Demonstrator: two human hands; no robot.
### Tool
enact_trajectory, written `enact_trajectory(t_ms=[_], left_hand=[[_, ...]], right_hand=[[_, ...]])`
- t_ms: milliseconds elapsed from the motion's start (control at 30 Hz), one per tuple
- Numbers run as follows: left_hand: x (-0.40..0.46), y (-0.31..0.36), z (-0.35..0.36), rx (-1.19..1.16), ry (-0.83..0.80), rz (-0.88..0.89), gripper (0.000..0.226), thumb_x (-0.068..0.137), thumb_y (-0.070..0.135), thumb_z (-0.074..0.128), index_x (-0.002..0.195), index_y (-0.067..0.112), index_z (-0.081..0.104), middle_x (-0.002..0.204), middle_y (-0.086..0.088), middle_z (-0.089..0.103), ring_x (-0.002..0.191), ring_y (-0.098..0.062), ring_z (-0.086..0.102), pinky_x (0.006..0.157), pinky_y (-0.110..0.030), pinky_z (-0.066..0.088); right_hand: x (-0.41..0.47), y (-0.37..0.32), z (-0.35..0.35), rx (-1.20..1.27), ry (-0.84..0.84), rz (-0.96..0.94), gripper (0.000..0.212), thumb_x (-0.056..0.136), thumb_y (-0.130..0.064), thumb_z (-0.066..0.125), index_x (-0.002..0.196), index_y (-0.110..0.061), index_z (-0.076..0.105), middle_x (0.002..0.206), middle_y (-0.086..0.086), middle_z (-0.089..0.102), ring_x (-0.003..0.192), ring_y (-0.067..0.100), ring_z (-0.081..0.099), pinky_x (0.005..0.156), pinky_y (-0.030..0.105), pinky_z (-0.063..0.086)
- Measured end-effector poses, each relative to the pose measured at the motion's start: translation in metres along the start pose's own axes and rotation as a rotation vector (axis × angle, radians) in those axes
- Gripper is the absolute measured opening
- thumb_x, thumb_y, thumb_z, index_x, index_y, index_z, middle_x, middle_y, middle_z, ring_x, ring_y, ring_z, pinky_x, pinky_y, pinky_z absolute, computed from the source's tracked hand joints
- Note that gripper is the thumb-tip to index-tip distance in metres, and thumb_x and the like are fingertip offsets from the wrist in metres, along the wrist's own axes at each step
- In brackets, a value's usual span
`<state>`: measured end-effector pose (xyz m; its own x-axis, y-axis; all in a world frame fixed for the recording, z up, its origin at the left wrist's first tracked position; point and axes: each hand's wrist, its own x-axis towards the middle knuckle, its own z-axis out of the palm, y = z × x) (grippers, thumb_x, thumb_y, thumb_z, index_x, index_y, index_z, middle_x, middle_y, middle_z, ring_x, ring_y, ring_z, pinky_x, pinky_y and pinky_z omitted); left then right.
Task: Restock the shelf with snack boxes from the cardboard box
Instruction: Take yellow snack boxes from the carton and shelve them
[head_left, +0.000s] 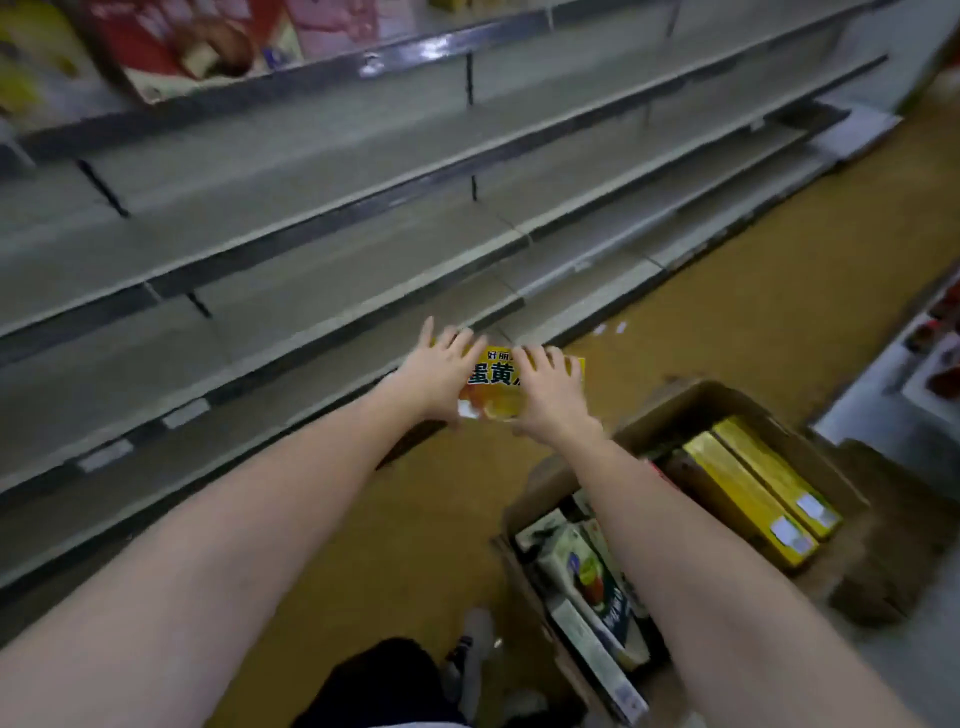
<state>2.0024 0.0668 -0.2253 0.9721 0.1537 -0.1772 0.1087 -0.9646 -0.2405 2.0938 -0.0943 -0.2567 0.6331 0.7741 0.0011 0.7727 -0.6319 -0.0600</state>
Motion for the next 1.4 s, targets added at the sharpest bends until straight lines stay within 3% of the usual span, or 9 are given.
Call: enact_trajectory(t_ms=[133,233,500,633,733,833,967,1167,1400], left_hand=[[-0.054,-0.052,0.002,-0.094,0.047,-0.186,0.117,0.066,0.059,0.077,0.154,0.010,0.016,0.158,-0.014,0.025,0.145,-0.034,0.024,0.119,-0.059,0.014],[-0.086,-0.095,0.004,-0.124,0.110,-0.271,0.109,0.069,0.059,0.074,0.152,0.012,0.022,0.156,-0.012,0.029,0.143,-0.032,0.027,0.117,-0.057,0.021],[-0.158,-0.214,0.009,-0.020,0.161,-0.451,0.114,0.066,0.070,0.072,0.152,0.014,0.021,0.158,-0.010,0.026,0.144,-0.032,0.024,0.117,-0.061,0.014],[-0.207,-0.285,0.007,0.031,0.286,-0.546,0.110,0.068,0.064,0.073,0.151,0.013,0.022,0.154,-0.010,0.030,0.142,-0.032,0.028,0.116,-0.060,0.018],[-0.235,-0.332,0.002,0.074,0.335,-0.620,0.108,0.073,0.063,0.071,0.153,0.013,0.017,0.156,-0.012,0.026,0.144,-0.033,0.025,0.117,-0.059,0.015],[-0.258,-0.375,-0.007,0.112,0.401,-0.683,0.105,0.073,0.068,0.066,0.151,0.016,0.019,0.155,-0.010,0.028,0.143,-0.033,0.026,0.117,-0.057,0.016],[-0.276,-0.421,-0.023,0.196,0.481,-0.723,0.102,0.073,0.069,0.066,0.148,0.017,0.022,0.150,-0.009,0.031,0.137,-0.032,0.029,0.114,-0.055,0.020],[-0.272,-0.474,-0.038,0.245,0.524,-0.808,0.102,0.073,0.067,0.070,0.148,0.016,0.023,0.149,-0.011,0.034,0.137,-0.033,0.032,0.113,-0.057,0.025],[-0.225,-0.535,-0.061,0.247,0.484,-0.882,0.111,0.076,0.064,0.072,0.155,0.013,0.013,0.159,-0.011,0.024,0.146,-0.033,0.023,0.118,-0.056,0.016]], right_hand=[[0.030,-0.075,-0.012,-0.035,0.068,-0.108,0.106,0.052,-0.059,0.084,0.140,-0.023,0.036,0.136,0.000,0.045,0.125,0.029,0.042,0.099,0.048,0.035],[0.047,-0.123,-0.026,-0.039,0.094,-0.211,0.110,0.055,-0.052,0.083,0.148,-0.022,0.030,0.142,0.001,0.041,0.130,0.029,0.038,0.105,0.049,0.032],[0.093,-0.257,-0.063,0.059,0.153,-0.310,0.116,0.064,-0.052,0.085,0.155,-0.023,0.018,0.157,0.005,0.026,0.144,0.030,0.023,0.117,0.053,0.016],[0.126,-0.331,-0.093,0.075,0.224,-0.327,0.119,0.064,-0.054,0.085,0.155,-0.022,0.016,0.155,0.009,0.027,0.144,0.032,0.024,0.115,0.057,0.018],[0.148,-0.383,-0.115,0.108,0.260,-0.348,0.118,0.064,-0.048,0.088,0.154,-0.024,0.016,0.157,0.007,0.021,0.148,0.033,0.012,0.114,0.066,0.017],[0.167,-0.424,-0.138,0.192,0.326,-0.357,0.112,0.064,-0.041,0.090,0.152,-0.026,0.022,0.156,0.008,0.022,0.147,0.036,0.012,0.110,0.067,0.027],[0.196,-0.462,-0.166,0.280,0.446,-0.423,0.102,0.064,-0.034,0.090,0.148,-0.021,0.032,0.149,0.012,0.033,0.141,0.037,0.021,0.103,0.058,0.042],[0.245,-0.495,-0.197,0.214,0.548,-0.507,0.106,0.064,-0.040,0.089,0.149,-0.016,0.031,0.150,0.012,0.036,0.141,0.037,0.025,0.111,0.053,0.035],[0.323,-0.506,-0.225,0.225,0.594,-0.565,0.094,0.068,-0.033,0.088,0.144,-0.012,0.038,0.147,0.014,0.039,0.138,0.040,0.028,0.100,0.054,0.045]])
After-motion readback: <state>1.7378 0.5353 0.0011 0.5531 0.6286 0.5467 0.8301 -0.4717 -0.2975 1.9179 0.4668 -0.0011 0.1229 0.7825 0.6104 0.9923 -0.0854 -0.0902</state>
